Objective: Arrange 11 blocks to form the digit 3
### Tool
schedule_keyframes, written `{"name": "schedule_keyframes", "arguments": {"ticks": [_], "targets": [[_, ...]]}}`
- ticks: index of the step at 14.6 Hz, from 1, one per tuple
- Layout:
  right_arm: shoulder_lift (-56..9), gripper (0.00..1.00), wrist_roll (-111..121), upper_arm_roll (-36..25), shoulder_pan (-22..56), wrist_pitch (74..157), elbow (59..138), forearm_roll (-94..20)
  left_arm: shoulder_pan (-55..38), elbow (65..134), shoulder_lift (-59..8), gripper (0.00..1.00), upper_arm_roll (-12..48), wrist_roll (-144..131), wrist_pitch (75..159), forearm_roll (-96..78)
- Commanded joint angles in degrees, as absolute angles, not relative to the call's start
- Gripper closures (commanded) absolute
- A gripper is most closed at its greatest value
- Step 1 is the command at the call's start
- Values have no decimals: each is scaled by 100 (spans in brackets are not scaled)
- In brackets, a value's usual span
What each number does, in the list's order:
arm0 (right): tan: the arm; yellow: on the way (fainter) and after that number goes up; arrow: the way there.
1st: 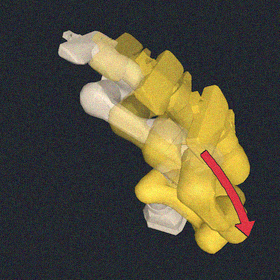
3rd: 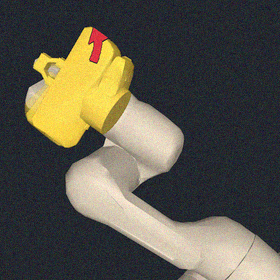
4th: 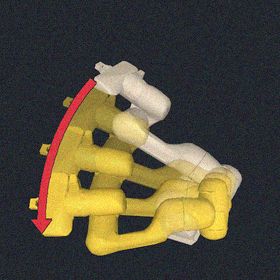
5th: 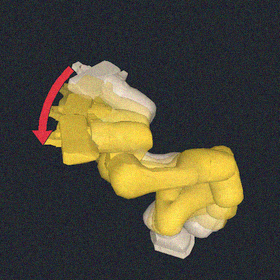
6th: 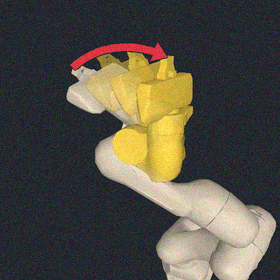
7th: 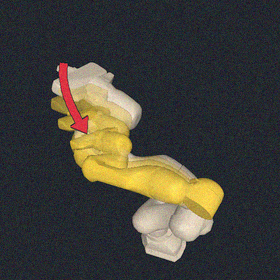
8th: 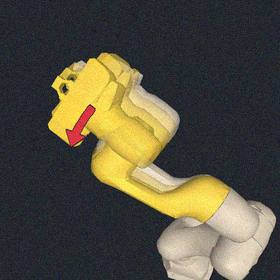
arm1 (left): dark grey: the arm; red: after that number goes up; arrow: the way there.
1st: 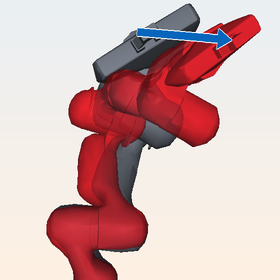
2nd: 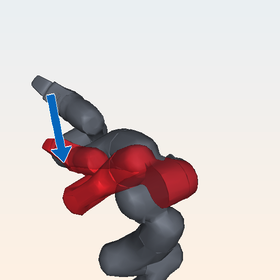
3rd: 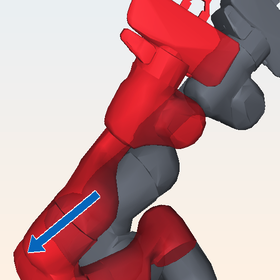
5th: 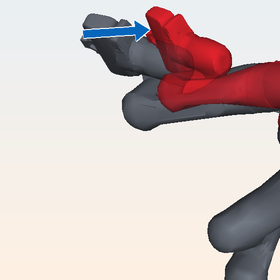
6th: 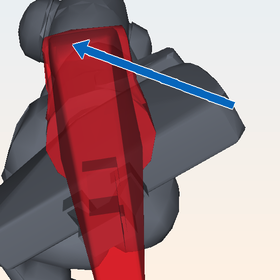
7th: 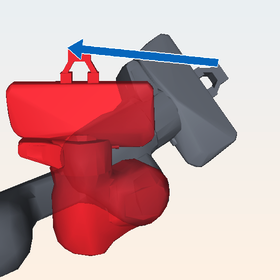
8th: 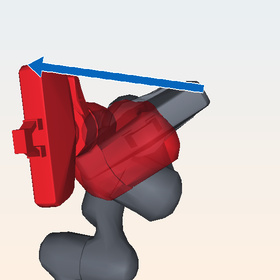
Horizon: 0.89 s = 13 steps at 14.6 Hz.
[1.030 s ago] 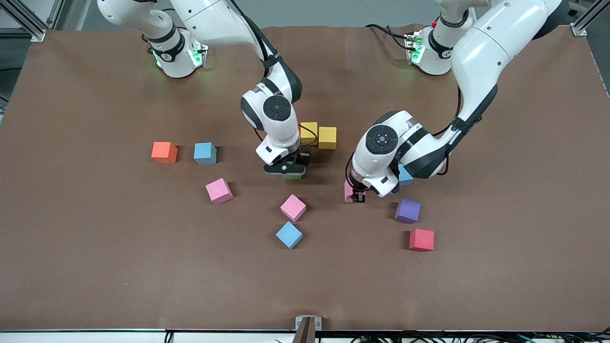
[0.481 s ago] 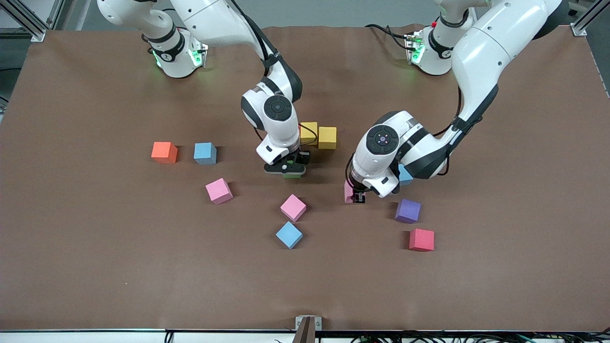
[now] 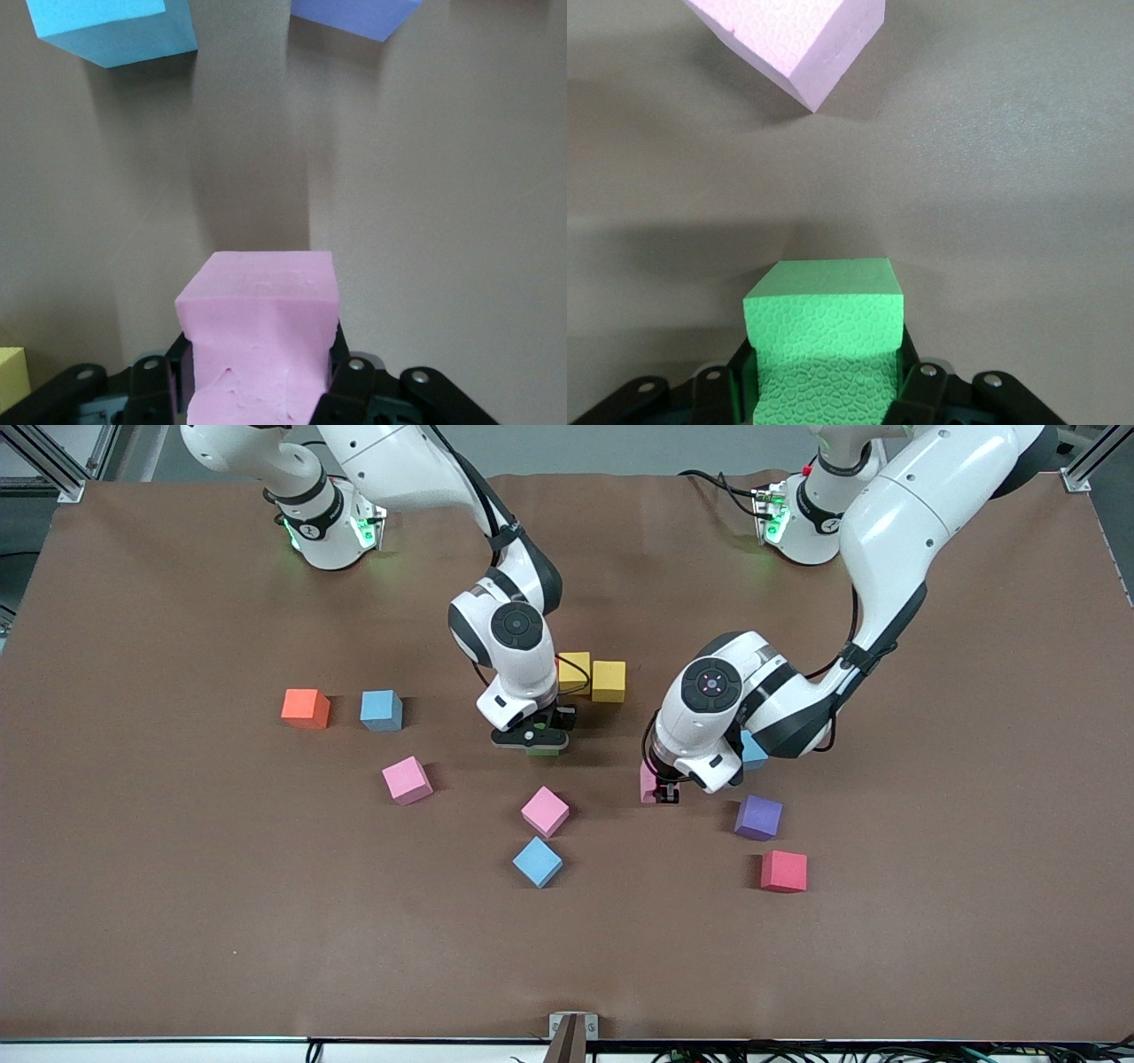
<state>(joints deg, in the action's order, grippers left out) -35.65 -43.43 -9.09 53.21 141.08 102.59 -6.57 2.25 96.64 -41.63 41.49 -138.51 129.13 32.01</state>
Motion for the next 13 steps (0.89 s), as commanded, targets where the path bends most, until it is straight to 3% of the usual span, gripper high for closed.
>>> {"name": "schedule_keyframes", "arguments": {"ticks": [1,4,8,9,12,13], "targets": [[-3560,87,-4324,-817,5317,14045,10459,-642,176,9562,-4201,63,4122,-13887,12867,3208],[-3568,77,-4315,-817,5309,14045,10433,-642,176,9562,-4201,62,4122,-13887,12876,3208],[-3568,73,-4307,-817,5282,14045,10424,-633,176,9562,-4201,62,4122,-13887,12885,3217],[-3577,67,-4307,-817,5282,14045,10424,-633,176,9562,-4201,62,4122,-13878,12885,3217],[-3577,40,-4368,-817,5256,14097,10424,-642,176,9562,-4201,62,4122,-13878,12885,3217],[-3577,0,-4403,-817,5256,14115,10415,-650,176,9562,-4201,62,4122,-13878,12885,3217]]}}
